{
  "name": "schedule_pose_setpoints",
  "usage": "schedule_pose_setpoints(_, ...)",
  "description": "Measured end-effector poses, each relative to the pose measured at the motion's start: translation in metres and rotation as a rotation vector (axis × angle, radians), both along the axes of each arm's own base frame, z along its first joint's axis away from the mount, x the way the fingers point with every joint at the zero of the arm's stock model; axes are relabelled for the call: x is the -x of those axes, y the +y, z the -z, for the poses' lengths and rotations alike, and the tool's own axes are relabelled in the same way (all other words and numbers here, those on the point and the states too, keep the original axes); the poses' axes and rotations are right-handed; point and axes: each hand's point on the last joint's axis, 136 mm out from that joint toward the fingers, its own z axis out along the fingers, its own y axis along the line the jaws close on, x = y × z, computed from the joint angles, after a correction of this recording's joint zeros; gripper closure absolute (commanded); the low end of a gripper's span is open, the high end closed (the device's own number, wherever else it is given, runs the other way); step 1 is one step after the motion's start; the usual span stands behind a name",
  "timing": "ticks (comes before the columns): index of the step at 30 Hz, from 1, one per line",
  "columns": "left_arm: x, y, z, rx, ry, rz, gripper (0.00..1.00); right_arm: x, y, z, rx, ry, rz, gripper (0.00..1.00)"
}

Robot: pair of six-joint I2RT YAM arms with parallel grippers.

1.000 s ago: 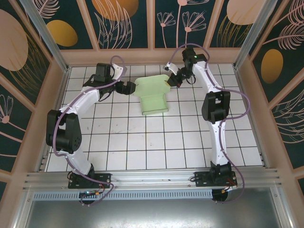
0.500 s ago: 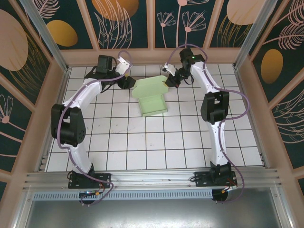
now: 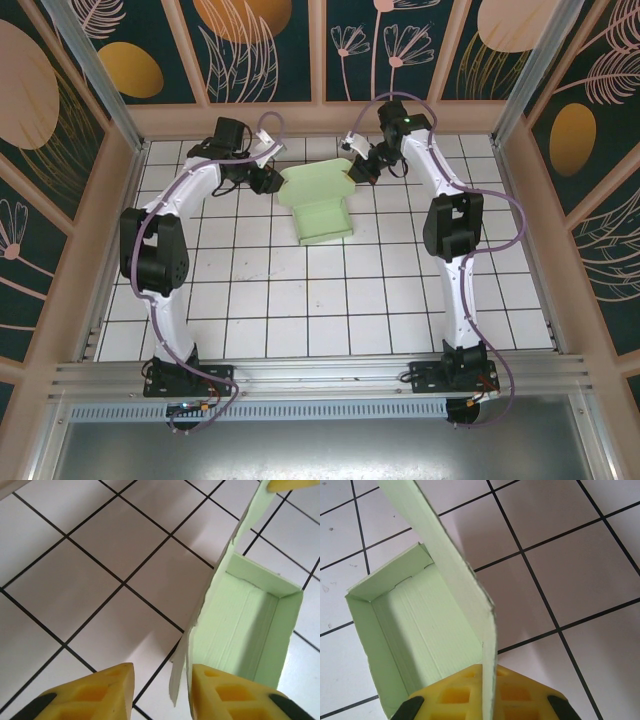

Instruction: Fold the paper box

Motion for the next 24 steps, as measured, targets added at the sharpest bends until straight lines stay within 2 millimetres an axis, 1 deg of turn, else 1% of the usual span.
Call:
schedule_pose_setpoints(4,0.002,0.0,0.009,-0.007,0.032,0.001,0.67,0.0,0.0,0.0,0.0,0.0,0.0,1.0)
schedule_pose_setpoints(6,0.004,-0.001,0.012,-0.01,0.044,0.005,0.69,0.0,0.0,0.0,0.0,0.0,0.0,1.0)
schedule_pose_setpoints(8,0.005,-0.002,0.014,-0.01,0.052,0.008,0.76,0.0,0.0,0.0,0.0,0.0,0.0,1.0)
schedule_pose_setpoints(10,0.005,-0.004,0.015,-0.008,0.055,0.014,0.81,0.0,0.0,0.0,0.0,0.0,0.0,1.0)
schedule_pose_setpoints(15,0.002,-0.008,0.019,-0.01,0.064,0.021,0.81,0.0,0.0,0.0,0.0,0.0,0.0,1.0)
schedule_pose_setpoints(19,0.004,-0.011,0.024,-0.012,0.075,0.027,0.98,0.0,0.0,0.0,0.0,0.001,0.001,1.0)
schedule_pose_setpoints(20,0.004,-0.011,0.024,-0.014,0.076,0.026,1.0,0.0,0.0,0.0,0.001,0.002,0.003,1.0)
schedule_pose_setpoints(24,0.004,-0.011,0.023,-0.013,0.079,0.024,1.0,0.0,0.0,0.0,0.002,0.004,0.007,1.0)
